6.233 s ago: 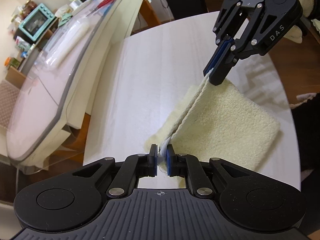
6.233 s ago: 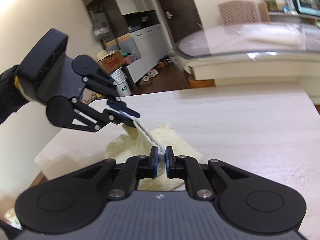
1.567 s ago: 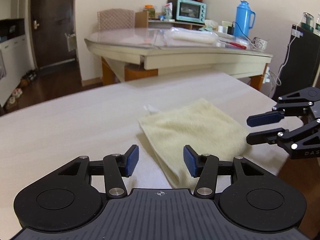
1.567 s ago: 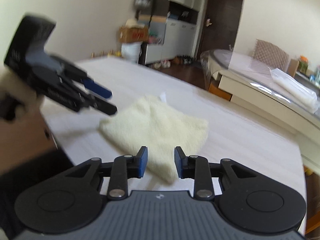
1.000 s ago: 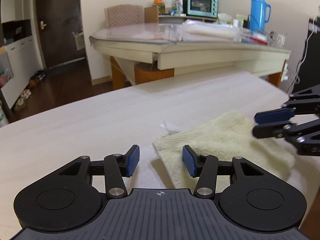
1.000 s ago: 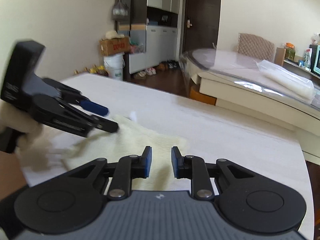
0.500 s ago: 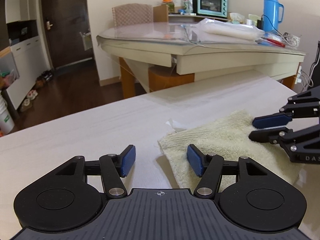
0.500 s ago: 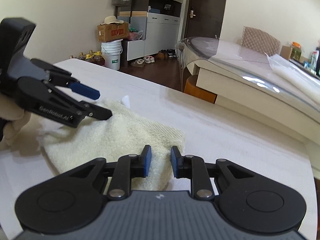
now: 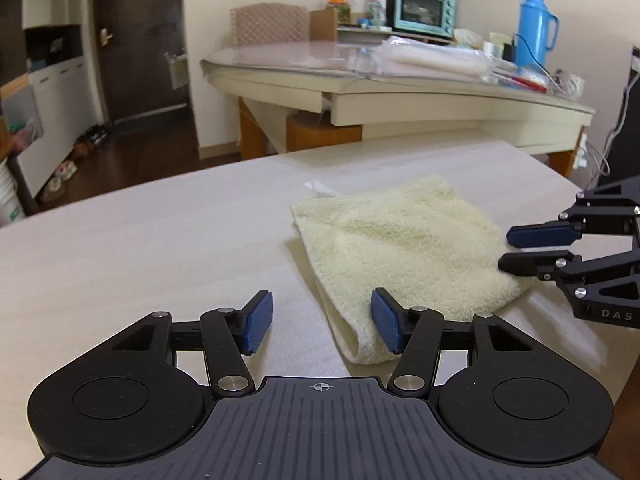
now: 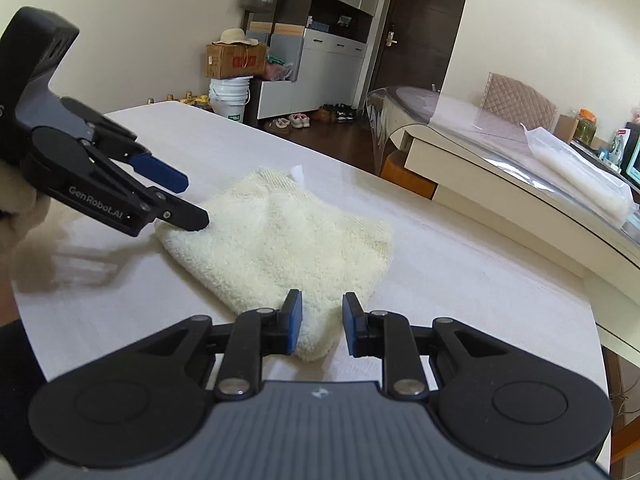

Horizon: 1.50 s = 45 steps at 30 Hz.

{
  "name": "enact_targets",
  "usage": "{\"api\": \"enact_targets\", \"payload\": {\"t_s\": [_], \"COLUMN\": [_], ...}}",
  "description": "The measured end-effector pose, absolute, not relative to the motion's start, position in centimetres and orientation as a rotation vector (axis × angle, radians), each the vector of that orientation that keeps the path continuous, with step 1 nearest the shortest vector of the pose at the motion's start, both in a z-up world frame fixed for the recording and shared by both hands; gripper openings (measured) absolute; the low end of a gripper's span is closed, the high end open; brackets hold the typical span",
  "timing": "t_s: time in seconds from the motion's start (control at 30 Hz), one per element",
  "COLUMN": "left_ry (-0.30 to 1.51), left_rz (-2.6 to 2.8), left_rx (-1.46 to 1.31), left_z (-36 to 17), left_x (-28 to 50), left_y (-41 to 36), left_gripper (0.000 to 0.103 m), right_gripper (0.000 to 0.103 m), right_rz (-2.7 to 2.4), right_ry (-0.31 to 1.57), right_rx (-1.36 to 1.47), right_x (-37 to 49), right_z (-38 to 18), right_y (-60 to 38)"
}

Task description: Fold towel

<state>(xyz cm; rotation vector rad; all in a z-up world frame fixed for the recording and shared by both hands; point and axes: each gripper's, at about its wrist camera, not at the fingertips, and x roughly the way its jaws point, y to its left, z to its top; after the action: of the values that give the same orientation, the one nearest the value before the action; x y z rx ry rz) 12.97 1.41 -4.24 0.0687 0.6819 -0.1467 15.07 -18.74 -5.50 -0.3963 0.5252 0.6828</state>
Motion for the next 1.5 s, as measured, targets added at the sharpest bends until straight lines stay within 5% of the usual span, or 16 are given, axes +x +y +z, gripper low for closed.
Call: {"api": "enact_targets", "payload": {"t_s": [0.37, 0.47, 0.53, 0.8, 1.0, 1.5], "left_ry": [0.643, 0.641, 0.638, 0.619, 0.621, 0.582], "left_rz": [-0.09, -0.088, -0.081, -0.056, -0.002, 0.03], "left_rx": [0.011, -0.006, -0.009, -0.03, -0.049, -0.041], "left_z": [-3.3, -3.2, -3.2, -2.6, -2.2, -0.4], "left_x": [9.8, 8.4, 7.5, 4.1, 2.3, -0.1], "left_y": [1.7, 1.3, 0.9, 0.1, 0.5, 0.8], "left_gripper": [0.061, 0.067, 0.074, 0.093, 0.094, 0.103], "right_gripper": [0.043, 0.053, 0.069, 0.094, 0.102, 0.103], "right_rz": [0.567, 0.526, 0.498, 0.438, 0.4, 0.433], "right_ry": [0.531, 0.549, 0.555, 0.534, 0.525, 0.504], "right_rx": [-0.195, -0.137, -0.106, -0.067, -0.048, -0.066], "right_x": [12.6, 11.2, 10.1, 7.3, 5.7, 3.8], "right_z": [-4.3, -4.4, -4.3, -3.3, -2.8, -1.5], "right_y": [-20.9, -21.3, -21.4, -21.7, -22.1, -21.6]}}
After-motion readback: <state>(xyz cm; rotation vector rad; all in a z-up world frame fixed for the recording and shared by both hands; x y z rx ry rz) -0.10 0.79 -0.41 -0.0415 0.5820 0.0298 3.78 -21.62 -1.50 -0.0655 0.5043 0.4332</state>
